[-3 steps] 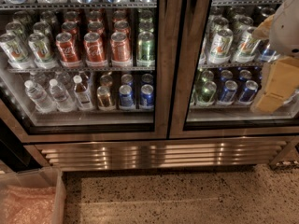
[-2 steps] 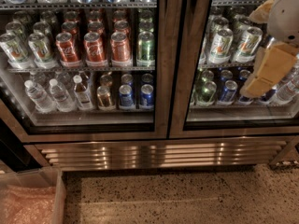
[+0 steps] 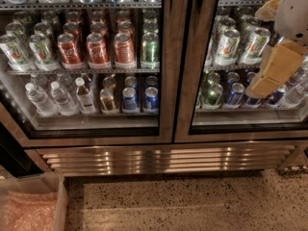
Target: Open left fridge door
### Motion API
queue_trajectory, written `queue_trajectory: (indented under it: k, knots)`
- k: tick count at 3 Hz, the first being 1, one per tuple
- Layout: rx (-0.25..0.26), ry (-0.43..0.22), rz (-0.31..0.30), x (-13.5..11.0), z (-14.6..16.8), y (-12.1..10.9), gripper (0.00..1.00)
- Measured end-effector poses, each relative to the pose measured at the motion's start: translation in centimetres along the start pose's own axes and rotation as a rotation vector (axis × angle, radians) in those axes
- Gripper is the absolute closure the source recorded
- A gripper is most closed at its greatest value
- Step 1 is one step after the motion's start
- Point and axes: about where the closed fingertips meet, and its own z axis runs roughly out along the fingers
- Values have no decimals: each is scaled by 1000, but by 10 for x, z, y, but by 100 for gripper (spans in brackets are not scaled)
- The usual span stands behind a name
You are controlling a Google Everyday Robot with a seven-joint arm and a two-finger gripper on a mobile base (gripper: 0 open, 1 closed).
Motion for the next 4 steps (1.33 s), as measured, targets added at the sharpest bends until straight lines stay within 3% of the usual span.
queue_trajectory:
  k: [1,2,4]
  knots:
    - [-74,-73,55,-8,20,-7,0]
    - [-162,-160,70,-36,52,-12,0]
    - [-145,-190,47,-45,47,-13,0]
